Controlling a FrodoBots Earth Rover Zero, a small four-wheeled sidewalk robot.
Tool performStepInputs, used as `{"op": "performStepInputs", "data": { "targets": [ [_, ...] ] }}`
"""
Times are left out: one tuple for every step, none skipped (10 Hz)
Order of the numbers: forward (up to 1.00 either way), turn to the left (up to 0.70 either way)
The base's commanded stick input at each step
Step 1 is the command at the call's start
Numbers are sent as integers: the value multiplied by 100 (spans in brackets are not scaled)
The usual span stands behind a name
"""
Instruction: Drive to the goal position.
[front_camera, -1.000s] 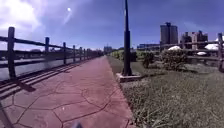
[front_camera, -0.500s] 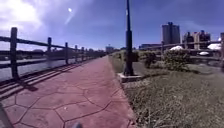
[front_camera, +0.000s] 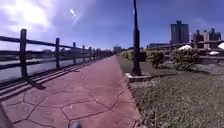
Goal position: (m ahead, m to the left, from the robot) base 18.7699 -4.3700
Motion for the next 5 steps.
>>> {"op": "performStepInputs", "data": {
  "targets": [
    [0, 6],
    [0, 0],
    [7, 0],
    [70, 0],
    [70, 0]
  ]
}}
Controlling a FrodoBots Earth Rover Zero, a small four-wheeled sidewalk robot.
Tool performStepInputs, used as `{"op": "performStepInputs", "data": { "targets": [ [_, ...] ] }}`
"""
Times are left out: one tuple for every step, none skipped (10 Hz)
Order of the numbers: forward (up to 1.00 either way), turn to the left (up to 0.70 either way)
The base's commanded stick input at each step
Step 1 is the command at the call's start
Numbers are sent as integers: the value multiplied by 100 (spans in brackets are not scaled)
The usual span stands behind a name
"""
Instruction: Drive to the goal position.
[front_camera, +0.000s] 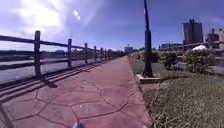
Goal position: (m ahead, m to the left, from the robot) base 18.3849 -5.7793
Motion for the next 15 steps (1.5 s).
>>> {"op": "performStepInputs", "data": {
  "targets": [
    [70, 0],
    [70, 0],
    [70, 0],
    [70, 0],
    [70, 0],
    [70, 0],
    [70, 0],
    [70, 0],
    [70, 0],
    [70, 0],
    [70, 0],
    [70, 0],
    [70, 0],
    [70, 0],
    [70, 0]
  ]
}}
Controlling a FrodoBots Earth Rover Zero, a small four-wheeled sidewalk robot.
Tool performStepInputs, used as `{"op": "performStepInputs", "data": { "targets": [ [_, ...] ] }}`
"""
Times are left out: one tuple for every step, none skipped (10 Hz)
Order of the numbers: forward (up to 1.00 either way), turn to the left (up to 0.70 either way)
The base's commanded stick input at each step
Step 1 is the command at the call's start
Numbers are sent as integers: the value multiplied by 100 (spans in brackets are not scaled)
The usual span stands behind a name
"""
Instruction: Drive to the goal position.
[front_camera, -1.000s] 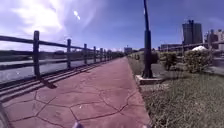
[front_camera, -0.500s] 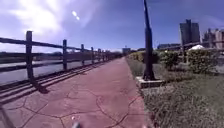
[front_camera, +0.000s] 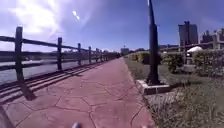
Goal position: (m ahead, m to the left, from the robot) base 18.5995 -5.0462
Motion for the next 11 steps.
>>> {"op": "performStepInputs", "data": {
  "targets": [
    [70, 0],
    [70, 0],
    [70, 0],
    [70, 0],
    [70, 0],
    [70, 0],
    [70, 0],
    [70, 0],
    [70, 0],
    [70, 0],
    [70, 0]
  ]
}}
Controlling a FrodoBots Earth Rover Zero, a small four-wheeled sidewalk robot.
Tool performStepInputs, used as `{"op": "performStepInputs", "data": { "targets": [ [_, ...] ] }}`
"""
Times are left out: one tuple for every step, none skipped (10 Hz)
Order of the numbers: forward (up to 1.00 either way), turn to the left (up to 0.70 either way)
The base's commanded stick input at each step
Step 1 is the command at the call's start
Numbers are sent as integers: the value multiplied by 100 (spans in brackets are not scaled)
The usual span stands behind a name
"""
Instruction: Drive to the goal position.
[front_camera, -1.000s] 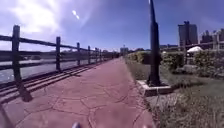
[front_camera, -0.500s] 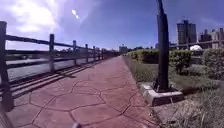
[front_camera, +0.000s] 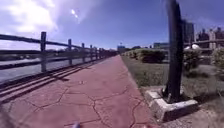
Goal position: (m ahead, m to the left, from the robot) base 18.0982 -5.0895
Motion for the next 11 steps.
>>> {"op": "performStepInputs", "data": {
  "targets": [
    [70, 0],
    [70, 0],
    [70, 0],
    [70, 0],
    [70, 0],
    [70, 0],
    [70, 0],
    [70, 0],
    [70, 0],
    [70, 0],
    [70, 0]
  ]
}}
